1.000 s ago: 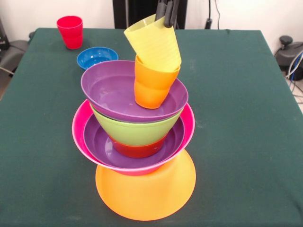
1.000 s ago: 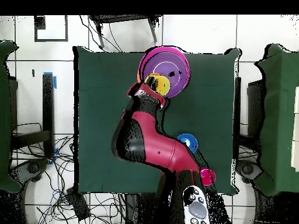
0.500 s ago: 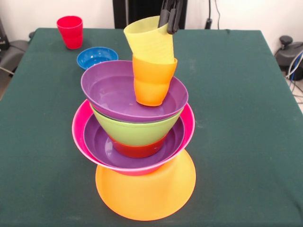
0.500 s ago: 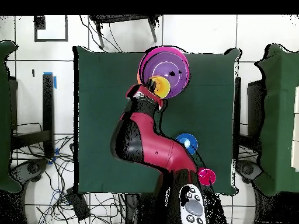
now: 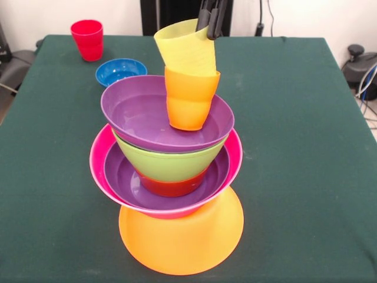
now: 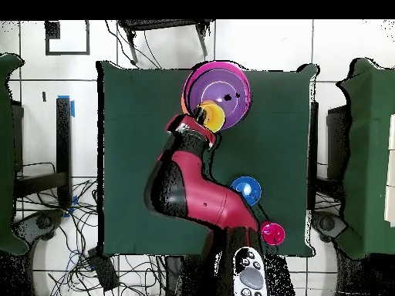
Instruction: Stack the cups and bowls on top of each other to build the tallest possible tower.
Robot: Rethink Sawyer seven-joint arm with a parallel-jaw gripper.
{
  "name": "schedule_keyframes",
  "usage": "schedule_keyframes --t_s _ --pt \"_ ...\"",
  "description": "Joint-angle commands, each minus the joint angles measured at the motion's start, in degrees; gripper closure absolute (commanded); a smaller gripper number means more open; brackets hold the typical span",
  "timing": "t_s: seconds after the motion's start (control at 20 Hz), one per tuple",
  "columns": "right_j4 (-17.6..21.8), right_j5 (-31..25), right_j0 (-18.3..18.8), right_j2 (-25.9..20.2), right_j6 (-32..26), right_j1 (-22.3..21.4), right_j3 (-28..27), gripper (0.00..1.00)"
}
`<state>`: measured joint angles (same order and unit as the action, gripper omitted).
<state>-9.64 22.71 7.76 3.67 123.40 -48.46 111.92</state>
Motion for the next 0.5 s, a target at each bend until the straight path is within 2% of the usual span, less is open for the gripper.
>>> schedule_keyframes --t_s 0.05,0.25,0.3,0.5 --pt "-1.0 -0.2 -1.3 -1.0 9.2 2.8 0.9 1.0" --pt "-1.0 0.9 -1.9 -0.4 9.4 3.0 0.8 1.0" --pt "-0.9 0.9 -2.1 -0.2 9.3 3.0 0.7 0.0" --pt "0.0 1.5 -2.1 0.0 8.9 3.1 0.5 0.0"
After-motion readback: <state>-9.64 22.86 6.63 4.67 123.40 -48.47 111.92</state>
